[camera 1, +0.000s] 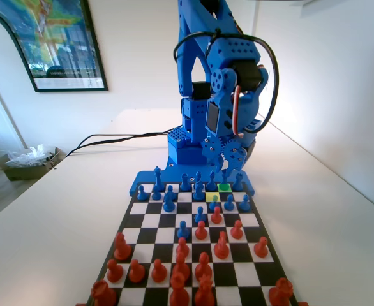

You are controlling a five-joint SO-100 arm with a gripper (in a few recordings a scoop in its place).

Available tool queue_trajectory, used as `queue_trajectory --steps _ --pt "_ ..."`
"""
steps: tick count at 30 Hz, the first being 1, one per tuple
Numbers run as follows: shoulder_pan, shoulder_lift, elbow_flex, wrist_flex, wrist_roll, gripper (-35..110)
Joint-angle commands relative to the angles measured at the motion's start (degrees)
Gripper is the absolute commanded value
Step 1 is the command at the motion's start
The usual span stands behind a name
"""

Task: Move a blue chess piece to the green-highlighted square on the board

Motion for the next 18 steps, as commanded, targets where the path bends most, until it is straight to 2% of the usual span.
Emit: queue_trajectory --steps 1,6,11,18 --pt "-0.97 4.22 -5.19 3.52 -0.09 9" --pt "-1.49 6.94 -10.63 9.14 0.62 9" --pt "-0.62 11.25 -14.41 13.80 -1.32 3" --pt "3.69 16.08 -22.76 21.71 -13.01 1"
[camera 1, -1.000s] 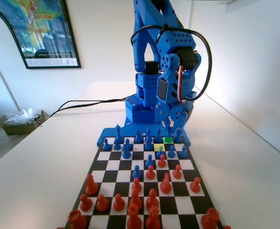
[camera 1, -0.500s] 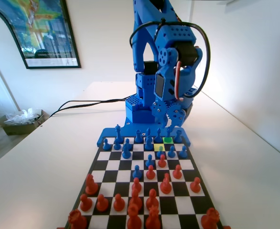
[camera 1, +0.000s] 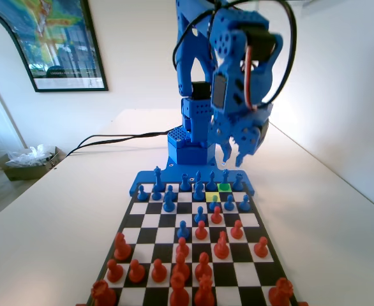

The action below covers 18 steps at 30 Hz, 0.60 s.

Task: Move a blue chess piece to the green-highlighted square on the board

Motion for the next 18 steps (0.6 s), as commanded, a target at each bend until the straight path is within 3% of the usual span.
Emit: queue_trajectory --steps 1,10,18 --pt "3.34 5.45 -10.28 5.19 -8.17 1" --pt "11.34 14.59 -24.52 15.56 -32.78 1" --pt "14.77 26.46 -26.81 23.64 -50.19 1"
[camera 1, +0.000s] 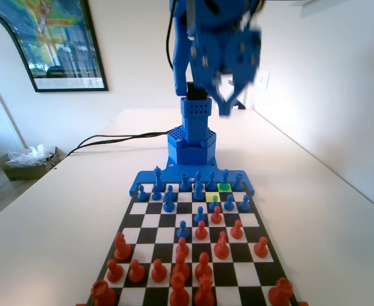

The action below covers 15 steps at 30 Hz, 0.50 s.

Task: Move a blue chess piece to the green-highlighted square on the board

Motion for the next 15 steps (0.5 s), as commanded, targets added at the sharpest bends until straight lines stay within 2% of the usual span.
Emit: queue_trajectory --steps 1,6,15 --pt "0.53 7.56 -4.66 6.24 -8.09 1" --pt "1.14 16.00 -1.67 9.49 -13.18 1" --pt "2.20 31.38 16.96 2.02 -15.21 1"
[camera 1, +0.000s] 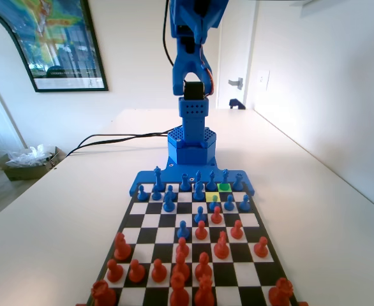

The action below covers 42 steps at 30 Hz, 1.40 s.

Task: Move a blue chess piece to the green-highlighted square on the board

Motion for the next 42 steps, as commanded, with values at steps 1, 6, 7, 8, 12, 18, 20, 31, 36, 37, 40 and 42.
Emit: queue_trajectory --steps 1,6,7,8,12,18,20,31,36,37,40,42 --pt "0.09 6.15 6.06 -3.60 -1.49 1" --pt "1.14 10.37 11.16 -7.03 -2.20 1" --pt "1.23 10.72 11.34 -7.47 -2.02 1" --pt "1.23 11.34 11.87 -8.26 -1.58 1" --pt "0.97 13.36 12.39 -9.32 -1.23 1" --pt "1.32 13.89 12.48 -9.67 -1.23 1" --pt "2.02 14.85 12.57 -9.93 -1.41 1" --pt "3.43 16.35 12.66 -10.20 -0.97 2" --pt "3.43 16.44 12.66 -10.20 -0.97 2" --pt "3.43 16.44 12.66 -10.20 -0.88 2" --pt "3.43 16.44 12.66 -10.20 -0.88 2" --pt "3.43 16.44 12.66 -10.20 -0.88 2"
